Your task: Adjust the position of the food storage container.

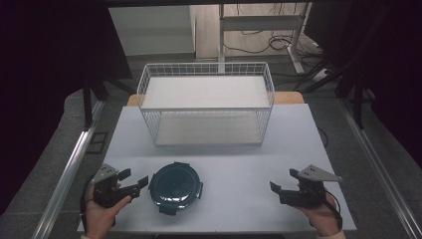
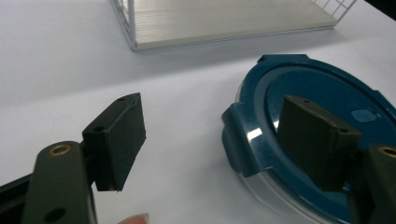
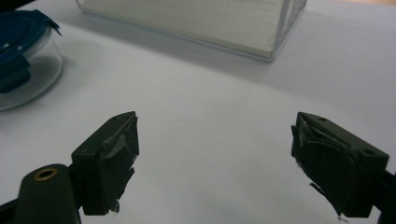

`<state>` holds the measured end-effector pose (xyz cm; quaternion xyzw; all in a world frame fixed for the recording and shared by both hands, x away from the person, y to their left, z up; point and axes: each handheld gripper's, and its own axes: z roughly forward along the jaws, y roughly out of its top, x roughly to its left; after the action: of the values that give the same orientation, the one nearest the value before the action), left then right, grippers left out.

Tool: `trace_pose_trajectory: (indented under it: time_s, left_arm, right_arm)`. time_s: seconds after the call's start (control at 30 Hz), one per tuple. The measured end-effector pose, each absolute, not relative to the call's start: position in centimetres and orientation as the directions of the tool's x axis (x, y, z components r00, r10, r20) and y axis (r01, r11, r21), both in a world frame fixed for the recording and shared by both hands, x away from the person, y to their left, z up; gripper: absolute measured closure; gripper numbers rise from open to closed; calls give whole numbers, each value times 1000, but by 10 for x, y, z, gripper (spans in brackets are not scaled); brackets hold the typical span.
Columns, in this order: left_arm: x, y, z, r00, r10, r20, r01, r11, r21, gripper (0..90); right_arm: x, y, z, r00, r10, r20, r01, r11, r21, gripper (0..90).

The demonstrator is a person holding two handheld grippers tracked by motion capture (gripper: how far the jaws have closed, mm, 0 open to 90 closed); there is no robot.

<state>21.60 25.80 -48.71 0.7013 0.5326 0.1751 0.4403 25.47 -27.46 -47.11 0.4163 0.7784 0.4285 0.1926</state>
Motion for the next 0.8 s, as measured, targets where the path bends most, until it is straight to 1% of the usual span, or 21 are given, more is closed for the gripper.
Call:
trace_pose_trajectory:
  time_s: [0.13, 0.3, 0.47, 0.8]
  left_arm:
    - [215, 255, -487, 379, 897, -229, 598, -49, 800, 233]
    - [212, 255, -483, 387, 892, -235, 590, -43, 806, 240]
    - [210, 251, -480, 410, 884, -224, 586, -68, 807, 262]
    - [209, 252, -477, 420, 873, -246, 588, -56, 807, 305]
  right_arm:
    - [255, -279, -475, -558, 826, 74, 512, 273, 814, 147]
    - [252, -275, -467, -569, 820, 56, 487, 281, 827, 148]
    - [252, -272, -470, -580, 813, 48, 494, 304, 815, 155]
    - [252, -271, -472, -576, 816, 50, 510, 311, 802, 165]
